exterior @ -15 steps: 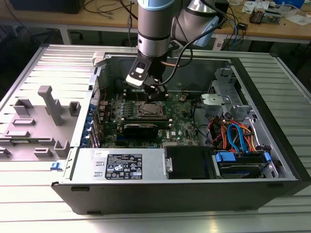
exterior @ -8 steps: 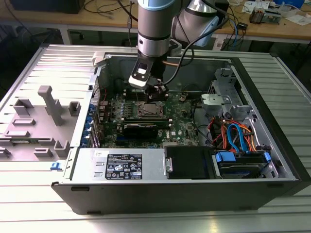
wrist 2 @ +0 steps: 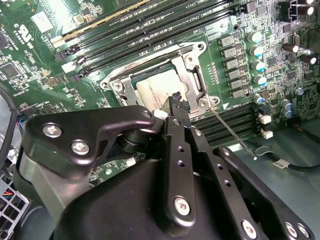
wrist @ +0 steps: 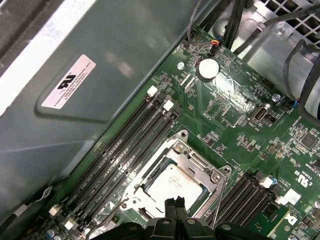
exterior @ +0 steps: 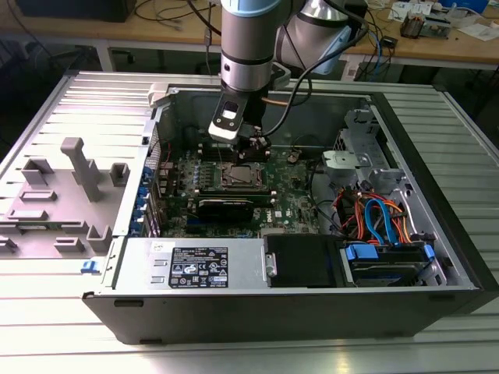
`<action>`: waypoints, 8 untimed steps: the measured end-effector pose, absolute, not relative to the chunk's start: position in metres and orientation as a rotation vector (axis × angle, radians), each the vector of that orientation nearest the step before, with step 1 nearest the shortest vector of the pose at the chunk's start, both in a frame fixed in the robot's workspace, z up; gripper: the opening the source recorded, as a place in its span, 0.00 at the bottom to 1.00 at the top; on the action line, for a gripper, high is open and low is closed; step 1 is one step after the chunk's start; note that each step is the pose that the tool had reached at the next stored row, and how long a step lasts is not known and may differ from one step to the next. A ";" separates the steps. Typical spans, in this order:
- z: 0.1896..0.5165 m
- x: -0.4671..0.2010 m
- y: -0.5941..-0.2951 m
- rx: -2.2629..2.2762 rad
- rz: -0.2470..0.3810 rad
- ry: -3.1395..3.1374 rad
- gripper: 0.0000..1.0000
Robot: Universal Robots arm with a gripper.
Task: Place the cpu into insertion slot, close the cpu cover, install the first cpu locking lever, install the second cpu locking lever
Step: 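Install the first cpu locking lever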
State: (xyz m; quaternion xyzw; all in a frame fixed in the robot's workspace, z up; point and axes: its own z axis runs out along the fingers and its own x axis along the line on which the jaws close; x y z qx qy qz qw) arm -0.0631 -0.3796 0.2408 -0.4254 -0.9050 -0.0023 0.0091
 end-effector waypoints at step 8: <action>0.241 -0.063 -0.380 -1.270 -0.007 -2.854 0.11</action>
